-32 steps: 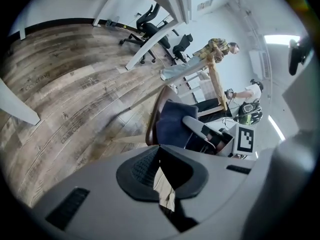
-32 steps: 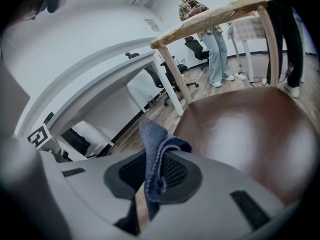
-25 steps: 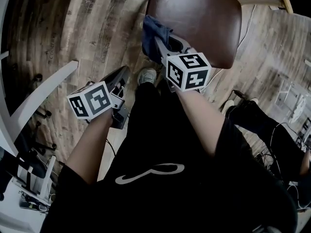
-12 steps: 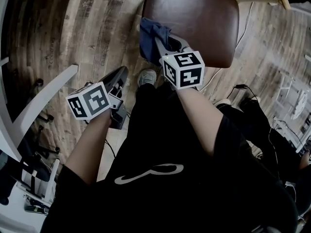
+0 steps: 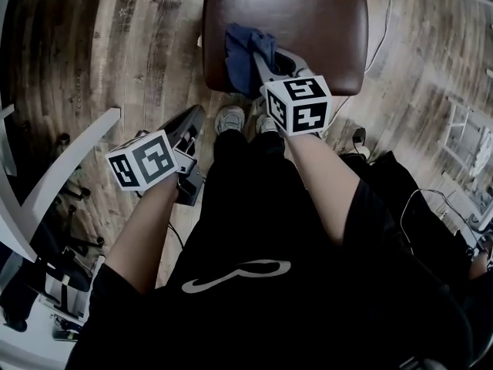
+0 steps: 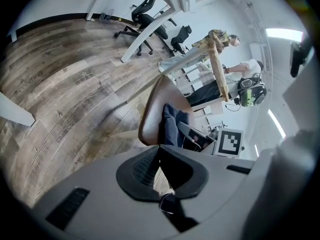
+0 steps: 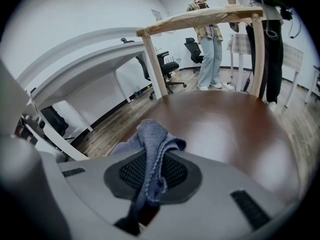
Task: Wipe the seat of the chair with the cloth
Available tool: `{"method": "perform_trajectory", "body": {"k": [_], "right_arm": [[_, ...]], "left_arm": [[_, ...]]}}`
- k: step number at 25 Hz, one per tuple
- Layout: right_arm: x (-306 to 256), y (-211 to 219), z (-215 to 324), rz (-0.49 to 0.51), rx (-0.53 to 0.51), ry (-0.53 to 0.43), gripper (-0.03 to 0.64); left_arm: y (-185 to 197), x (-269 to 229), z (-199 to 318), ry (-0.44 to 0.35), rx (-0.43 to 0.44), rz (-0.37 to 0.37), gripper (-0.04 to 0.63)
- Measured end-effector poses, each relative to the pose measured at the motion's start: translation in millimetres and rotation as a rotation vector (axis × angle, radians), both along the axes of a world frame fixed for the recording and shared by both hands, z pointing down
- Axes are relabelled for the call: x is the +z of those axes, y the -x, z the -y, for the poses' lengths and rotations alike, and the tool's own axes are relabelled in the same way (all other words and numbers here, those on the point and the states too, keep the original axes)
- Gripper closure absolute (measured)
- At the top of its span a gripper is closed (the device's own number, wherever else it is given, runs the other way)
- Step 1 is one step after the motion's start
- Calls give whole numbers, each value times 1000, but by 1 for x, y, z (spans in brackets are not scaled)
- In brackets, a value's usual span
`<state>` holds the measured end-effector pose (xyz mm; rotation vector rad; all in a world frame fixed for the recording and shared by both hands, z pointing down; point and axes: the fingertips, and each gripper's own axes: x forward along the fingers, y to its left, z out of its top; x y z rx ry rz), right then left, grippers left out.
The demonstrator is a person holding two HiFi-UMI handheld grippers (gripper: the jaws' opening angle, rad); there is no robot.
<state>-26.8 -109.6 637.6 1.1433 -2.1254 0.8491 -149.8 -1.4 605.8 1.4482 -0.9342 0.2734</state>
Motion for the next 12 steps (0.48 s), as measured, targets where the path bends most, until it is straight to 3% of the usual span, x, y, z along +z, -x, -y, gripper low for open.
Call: {"method": "perform_trajectory", "body": {"k": [12], "right_arm": [[0,-106,3,-50,153,-20,565]], "left_arm": [[-58,-3,6,-2,94,0,583]]}}
